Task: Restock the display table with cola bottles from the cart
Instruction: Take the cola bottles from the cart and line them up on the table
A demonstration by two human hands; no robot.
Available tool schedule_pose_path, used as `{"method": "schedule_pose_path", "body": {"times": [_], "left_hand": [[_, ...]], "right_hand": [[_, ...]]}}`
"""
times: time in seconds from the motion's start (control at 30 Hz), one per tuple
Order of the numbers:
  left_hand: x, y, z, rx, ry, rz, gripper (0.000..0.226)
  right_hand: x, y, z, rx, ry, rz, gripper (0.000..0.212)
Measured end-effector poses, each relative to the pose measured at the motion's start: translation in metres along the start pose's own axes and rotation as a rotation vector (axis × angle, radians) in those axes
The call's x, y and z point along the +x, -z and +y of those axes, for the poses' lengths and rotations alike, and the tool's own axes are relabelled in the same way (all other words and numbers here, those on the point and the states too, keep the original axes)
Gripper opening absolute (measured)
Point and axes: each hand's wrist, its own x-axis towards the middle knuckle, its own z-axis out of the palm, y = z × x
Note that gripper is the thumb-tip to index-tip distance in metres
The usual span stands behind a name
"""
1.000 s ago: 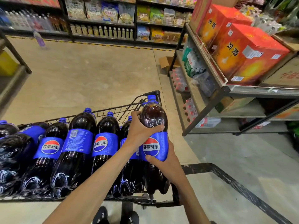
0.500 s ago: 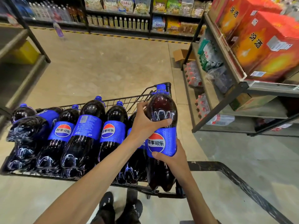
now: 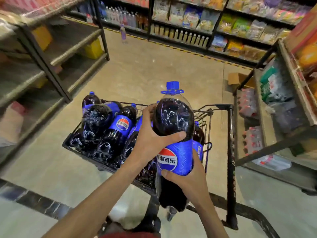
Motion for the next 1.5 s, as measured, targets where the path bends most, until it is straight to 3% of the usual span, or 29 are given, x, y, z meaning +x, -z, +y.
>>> {"method": "schedule_pose_path", "body": {"times": [0.47, 0.8, 0.93, 1.13, 1.5], "left_hand": [[-0.069, 0.285, 0.026, 0.087, -0.136, 0.504, 0.100], [-0.124, 0.430, 0.029, 0.147, -0.146, 0.848, 0.102], [-0.132, 0.468, 0.027, 0.186, -0.130, 0.917, 0.094], [-0.118, 0.518, 0.021, 0.204, -0.117, 1.044, 0.102], [-0.025, 0.626, 0.029, 0.222, -0.123, 1.107, 0.100]], "right_hand": [[-0.019, -0.260, -0.076, -0.022, 0.209, -0.477, 0.089], [-0.032, -0.417, -0.103, -0.082, 0.338, -0.776, 0.093], [-0.034, -0.460, -0.113, -0.085, 0.347, -0.865, 0.088], [-0.019, -0.516, -0.125, -0.087, 0.339, -0.971, 0.088], [0.068, -0.637, -0.169, -0.073, 0.356, -1.040, 0.089]]}}
